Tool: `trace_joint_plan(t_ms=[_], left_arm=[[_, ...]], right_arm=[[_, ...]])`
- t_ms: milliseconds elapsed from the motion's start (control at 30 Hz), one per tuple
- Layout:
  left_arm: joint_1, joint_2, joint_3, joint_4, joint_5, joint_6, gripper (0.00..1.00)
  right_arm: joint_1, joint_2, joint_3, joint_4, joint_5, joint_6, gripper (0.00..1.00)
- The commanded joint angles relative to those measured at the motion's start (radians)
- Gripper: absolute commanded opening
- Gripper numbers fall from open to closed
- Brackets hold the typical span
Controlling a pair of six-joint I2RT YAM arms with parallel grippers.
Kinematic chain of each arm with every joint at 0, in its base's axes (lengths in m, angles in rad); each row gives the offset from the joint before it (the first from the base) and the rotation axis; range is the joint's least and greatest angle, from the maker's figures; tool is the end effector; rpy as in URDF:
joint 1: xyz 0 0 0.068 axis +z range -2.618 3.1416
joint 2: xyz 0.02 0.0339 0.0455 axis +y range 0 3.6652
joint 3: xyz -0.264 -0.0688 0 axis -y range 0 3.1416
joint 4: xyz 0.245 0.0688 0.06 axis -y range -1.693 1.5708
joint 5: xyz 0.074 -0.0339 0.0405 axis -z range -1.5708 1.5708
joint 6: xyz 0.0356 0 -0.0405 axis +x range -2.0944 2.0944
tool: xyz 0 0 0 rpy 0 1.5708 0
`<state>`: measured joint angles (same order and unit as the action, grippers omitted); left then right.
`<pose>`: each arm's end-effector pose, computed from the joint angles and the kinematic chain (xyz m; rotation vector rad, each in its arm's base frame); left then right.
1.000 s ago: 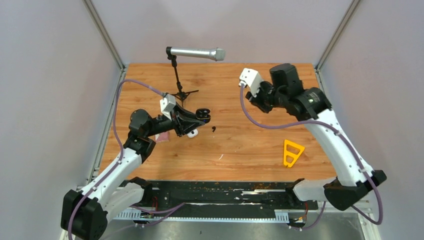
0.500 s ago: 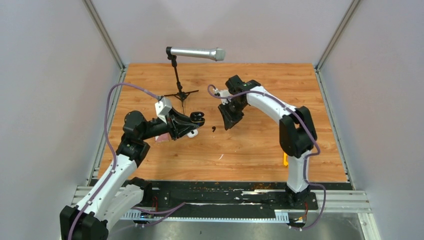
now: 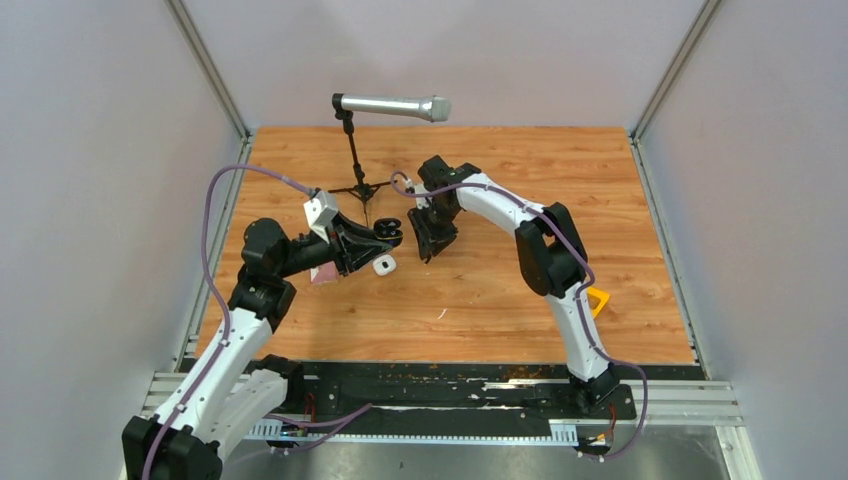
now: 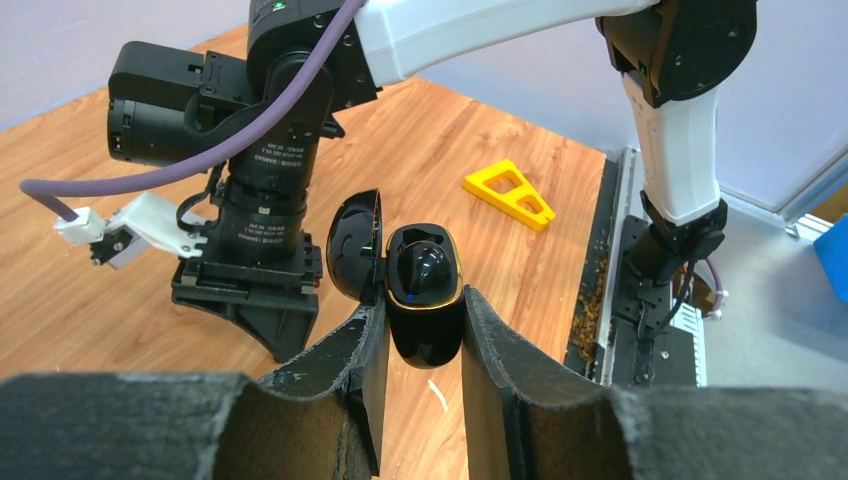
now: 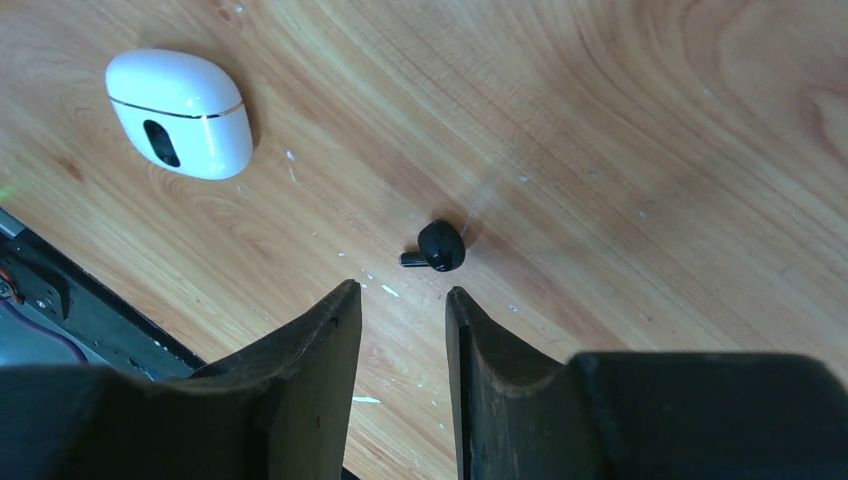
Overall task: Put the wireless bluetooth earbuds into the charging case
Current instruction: Pick up the earbud from the center of the board.
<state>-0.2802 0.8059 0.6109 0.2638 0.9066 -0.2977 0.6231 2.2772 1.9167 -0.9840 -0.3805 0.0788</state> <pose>0.1699 -0.0781 0.3219 0.7467 1.4619 -1.1238 0.3705 0.2826 0.1797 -0.8669 2.8627 0.6576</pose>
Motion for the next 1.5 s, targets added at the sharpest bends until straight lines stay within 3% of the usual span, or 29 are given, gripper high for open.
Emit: trace_joint_plan(t_ms=[0, 1033, 1467], left_arm=[[0.01, -0.012, 0.034, 0.007, 0.005, 0.025, 0.0], [0.01, -0.006, 0.018, 0.02, 0.004, 0.015, 0.0], [0.01, 0.001, 0.009, 0.039, 0.007, 0.005, 0.0]], right_arm=[[-0.003, 0.018, 0.054, 0.005, 0.027, 0.058, 0.36], [0.014, 0.073, 0.063, -0.011, 0.122, 0.03, 0.25], [0.016, 0.018, 0.12, -0.01, 0.172, -0.058, 0.05]])
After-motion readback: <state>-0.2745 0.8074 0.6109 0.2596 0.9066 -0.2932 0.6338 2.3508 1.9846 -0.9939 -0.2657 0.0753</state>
